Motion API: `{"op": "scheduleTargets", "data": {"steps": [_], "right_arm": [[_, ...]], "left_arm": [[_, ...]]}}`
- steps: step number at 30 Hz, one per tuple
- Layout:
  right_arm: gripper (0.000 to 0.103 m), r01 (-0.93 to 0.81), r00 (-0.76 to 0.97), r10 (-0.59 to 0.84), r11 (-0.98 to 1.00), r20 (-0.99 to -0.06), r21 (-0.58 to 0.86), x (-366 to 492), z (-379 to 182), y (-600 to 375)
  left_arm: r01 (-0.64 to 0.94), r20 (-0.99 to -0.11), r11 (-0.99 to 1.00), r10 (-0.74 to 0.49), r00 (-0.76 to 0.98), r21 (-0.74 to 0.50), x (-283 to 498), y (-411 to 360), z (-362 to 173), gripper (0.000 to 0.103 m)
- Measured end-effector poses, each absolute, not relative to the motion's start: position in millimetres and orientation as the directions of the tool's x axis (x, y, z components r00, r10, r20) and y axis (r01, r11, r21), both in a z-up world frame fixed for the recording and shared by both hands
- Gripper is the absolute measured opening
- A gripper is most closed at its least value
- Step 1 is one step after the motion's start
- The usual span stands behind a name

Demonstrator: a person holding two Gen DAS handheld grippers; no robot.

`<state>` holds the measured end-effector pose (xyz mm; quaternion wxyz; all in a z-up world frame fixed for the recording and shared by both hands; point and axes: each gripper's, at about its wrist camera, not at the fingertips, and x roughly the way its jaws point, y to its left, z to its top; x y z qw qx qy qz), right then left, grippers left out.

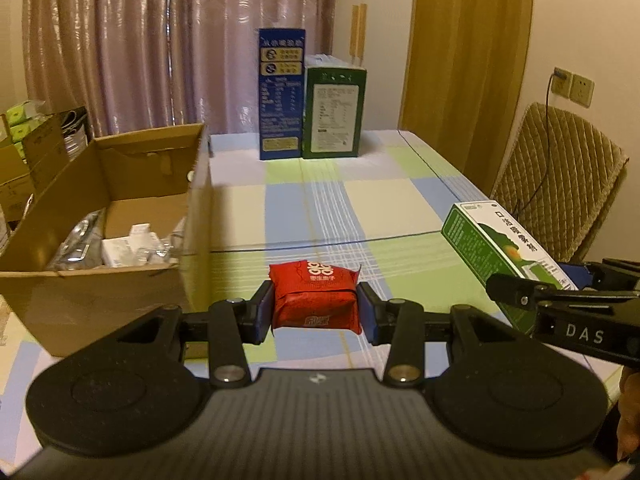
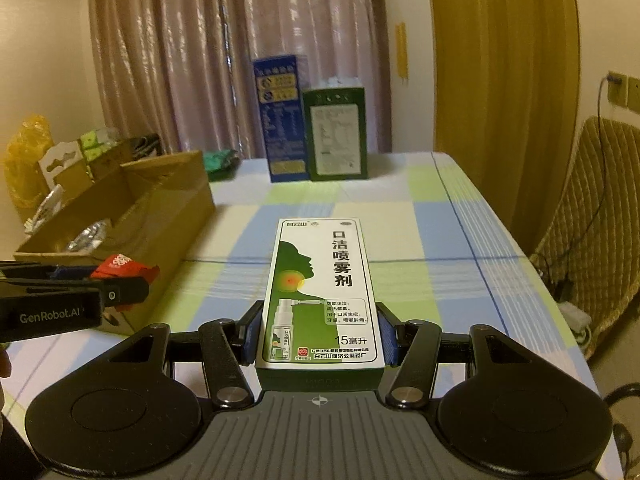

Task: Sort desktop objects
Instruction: 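Lift the spray box and red packet and carry both toward the cardboard box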

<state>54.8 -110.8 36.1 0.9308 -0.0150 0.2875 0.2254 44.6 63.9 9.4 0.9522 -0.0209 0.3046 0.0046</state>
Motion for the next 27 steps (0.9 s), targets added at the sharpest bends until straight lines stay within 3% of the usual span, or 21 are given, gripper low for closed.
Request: {"op": "scheduleTargets", "data": {"steps": [27], "right_arm": [[0.053,-0.601,0.666,0.545,0.796,-0.509,0.066,18.4,76.6,-25.3]], "left_arm": [[-0.176,-0.525,0.984,0.129,0.841,-0.040,-16.5,158.2,50.8,0.038]]}}
